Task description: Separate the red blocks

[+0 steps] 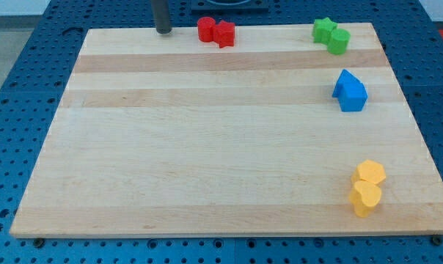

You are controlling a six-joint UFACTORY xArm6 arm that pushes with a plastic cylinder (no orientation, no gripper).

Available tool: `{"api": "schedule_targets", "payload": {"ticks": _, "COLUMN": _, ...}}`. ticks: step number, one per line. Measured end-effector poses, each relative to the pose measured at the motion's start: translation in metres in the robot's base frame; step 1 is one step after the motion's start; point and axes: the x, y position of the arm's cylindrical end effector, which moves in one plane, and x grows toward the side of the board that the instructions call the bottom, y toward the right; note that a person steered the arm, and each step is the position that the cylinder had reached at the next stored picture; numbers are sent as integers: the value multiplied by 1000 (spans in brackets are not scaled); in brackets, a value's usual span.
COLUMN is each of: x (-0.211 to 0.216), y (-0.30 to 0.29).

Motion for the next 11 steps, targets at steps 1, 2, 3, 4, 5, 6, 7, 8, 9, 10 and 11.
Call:
{"api": "schedule_targets", "payload": {"ticks": 1, "x": 0, "y": 46}}
{"api": "schedule_targets", "payload": {"ticks": 2, "x": 1, "y": 128}}
{"api": "schedule_targets", "payload": {"ticks": 3, "x": 19, "y": 196}}
{"api": "schedule_targets", "payload": {"ticks": 4, "x": 52, "y": 234}}
{"api": "schedule_targets", "payload": {"ticks": 5, "x": 80, "y": 222}}
{"api": "schedule_targets", "payload": {"ticks": 6, "x": 90, "y": 182}}
{"api": "schedule_targets", "payload": {"ticks": 7, "x": 90, "y": 139}}
{"api": "schedule_targets", "payload": {"ticks": 8, "x": 99, "y": 138}}
{"api": "schedule_targets", "payload": {"ticks": 9, "x": 107, "y": 116}}
{"api": "schedule_targets", "payload": {"ticks": 10, "x": 82, "y": 76}}
{"api": "schedule_targets", "payload": {"ticks": 11, "x": 47, "y": 66}}
